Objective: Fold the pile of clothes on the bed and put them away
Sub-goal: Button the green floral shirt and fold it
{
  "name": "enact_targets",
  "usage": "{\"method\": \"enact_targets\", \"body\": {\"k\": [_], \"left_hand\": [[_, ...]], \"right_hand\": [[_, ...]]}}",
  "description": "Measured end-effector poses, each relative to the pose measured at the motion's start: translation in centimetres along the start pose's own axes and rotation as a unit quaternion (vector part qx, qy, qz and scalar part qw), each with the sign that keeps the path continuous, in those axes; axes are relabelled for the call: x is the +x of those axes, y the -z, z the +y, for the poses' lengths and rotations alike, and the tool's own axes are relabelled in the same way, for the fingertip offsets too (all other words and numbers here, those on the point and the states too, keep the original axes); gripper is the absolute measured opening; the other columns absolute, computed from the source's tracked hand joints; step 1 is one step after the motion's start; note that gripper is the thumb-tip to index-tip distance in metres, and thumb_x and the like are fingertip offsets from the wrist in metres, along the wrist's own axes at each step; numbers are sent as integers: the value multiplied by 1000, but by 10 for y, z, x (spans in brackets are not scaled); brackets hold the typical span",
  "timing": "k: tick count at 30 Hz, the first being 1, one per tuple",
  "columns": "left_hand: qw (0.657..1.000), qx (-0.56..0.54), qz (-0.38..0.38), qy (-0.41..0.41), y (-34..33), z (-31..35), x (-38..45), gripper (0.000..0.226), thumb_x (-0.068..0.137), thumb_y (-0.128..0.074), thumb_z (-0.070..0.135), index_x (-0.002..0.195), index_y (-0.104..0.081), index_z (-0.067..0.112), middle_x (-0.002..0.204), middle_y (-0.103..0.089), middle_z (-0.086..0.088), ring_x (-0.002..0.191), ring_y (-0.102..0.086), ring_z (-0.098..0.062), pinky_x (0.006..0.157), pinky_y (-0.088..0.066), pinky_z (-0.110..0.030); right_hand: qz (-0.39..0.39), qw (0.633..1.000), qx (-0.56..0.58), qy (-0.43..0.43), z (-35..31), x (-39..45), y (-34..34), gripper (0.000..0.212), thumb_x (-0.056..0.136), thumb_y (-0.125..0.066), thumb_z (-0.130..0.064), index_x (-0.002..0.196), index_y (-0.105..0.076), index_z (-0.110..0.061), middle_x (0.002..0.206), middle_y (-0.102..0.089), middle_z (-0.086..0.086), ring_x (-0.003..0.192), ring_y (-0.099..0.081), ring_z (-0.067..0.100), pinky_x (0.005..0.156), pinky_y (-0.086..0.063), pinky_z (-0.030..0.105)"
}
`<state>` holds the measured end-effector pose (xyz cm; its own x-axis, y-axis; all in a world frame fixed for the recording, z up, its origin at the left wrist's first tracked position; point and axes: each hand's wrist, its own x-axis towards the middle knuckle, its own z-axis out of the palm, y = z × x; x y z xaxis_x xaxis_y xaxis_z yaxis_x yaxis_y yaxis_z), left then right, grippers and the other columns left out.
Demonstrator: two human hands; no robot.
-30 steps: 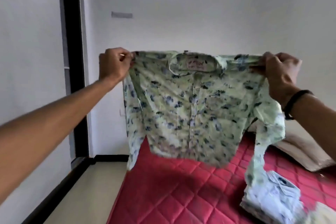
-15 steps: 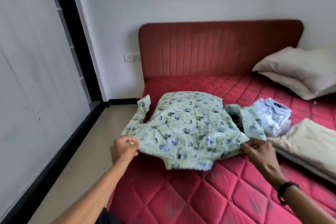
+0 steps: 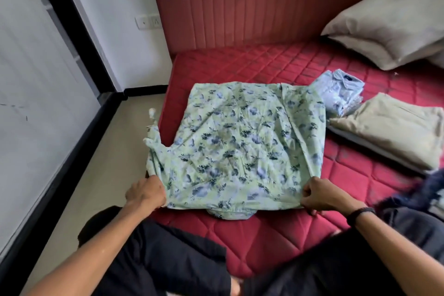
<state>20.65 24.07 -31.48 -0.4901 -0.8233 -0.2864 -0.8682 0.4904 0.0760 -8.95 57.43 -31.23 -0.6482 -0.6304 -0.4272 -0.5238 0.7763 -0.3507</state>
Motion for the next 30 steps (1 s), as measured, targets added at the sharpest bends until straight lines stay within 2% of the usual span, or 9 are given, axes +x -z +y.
{"method": "enact_targets", "body": {"k": [4, 7, 9, 11, 14, 16, 19, 22, 30], "left_hand": [[989, 82, 73, -99, 6, 43, -33, 39, 93, -68, 45, 126, -61, 25, 127, -54, -3, 120, -53, -23, 96, -50, -35], [949, -59, 48, -306, -6, 85, -66, 67, 88, -65, 67, 145, -50, 35, 148, -41, 6, 140, -37, -14, 117, -32, -32], [921, -24, 25, -388, -28, 112, -79, 82, 86, -51, 81, 156, -31, 43, 164, -23, 11, 154, -18, -14, 126, -13, -37], [919, 7, -3, -394, -50, 131, -84, 84, 87, -36, 89, 158, -26, 44, 167, -23, 13, 155, -17, -11, 129, -3, -44], [932, -15, 17, -362, -55, 158, -82, 69, 92, -25, 86, 109, -67, 33, 106, -69, 15, 102, -62, -2, 122, -22, -39], [929, -67, 55, -360, -42, 180, -72, 61, 101, -29, 73, 76, -61, 27, 63, -57, 11, 57, -54, -2, 98, -48, -32], [918, -135, 25, -372, -26, 214, -47, 40, 107, -46, 47, 87, -69, 21, 69, -65, 6, 60, -58, -10, 70, -58, -39], [905, -205, 7, -374, -19, 253, -18, 28, 105, -54, 35, 102, -75, 17, 90, -76, 0, 82, -71, -14, 75, -59, -35], [930, -246, 37, -270, 9, 364, 100, 21, 105, -57, 19, 113, -75, 13, 116, -75, -5, 100, -70, -21, 81, -54, -27]], "right_hand": [[-56, 990, 127, -22, -2, -7, 3, 7, 83, -76, -17, 81, -74, -10, 68, -75, 9, 62, -74, 34, 58, -62, 40], [125, 951, 269, -85, -2, -6, -14, 30, 78, -86, -38, 82, -73, -12, 67, -72, 6, 59, -72, 31, 60, -63, 45], [271, 906, 284, -157, -8, -11, -22, 36, 73, -83, -43, 95, -64, -20, 94, -70, 8, 73, -67, 30, 75, -59, 43], [308, 869, 322, -215, -14, -18, -23, 54, 76, -84, -33, 116, -49, -20, 118, -46, 11, 81, -52, 29, 84, -47, 38], [234, 784, 525, -234, -14, -8, -32, 94, 60, -94, -18, 130, -33, -20, 132, -35, 10, 91, -51, 27, 83, -54, 40], [205, 724, 609, -250, -6, 8, -41, 108, 46, -96, -17, 133, -33, -20, 131, -50, 13, 105, -60, 32, 70, -61, 42], [214, 649, 686, -250, -11, 15, -34, 61, 65, -89, 4, 117, -58, -2, 102, -70, 15, 83, -70, 28, 54, -60, 31], [215, 608, 719, -259, -15, 18, -25, 20, 80, -83, 1, 94, -69, 4, 72, -62, 10, 59, -53, 24, 46, -45, 28], [163, 552, 792, -203, -22, 44, -3, 23, 85, -82, -16, 103, -75, -3, 66, -66, 10, 40, -45, 17, 45, -33, 25]]}}
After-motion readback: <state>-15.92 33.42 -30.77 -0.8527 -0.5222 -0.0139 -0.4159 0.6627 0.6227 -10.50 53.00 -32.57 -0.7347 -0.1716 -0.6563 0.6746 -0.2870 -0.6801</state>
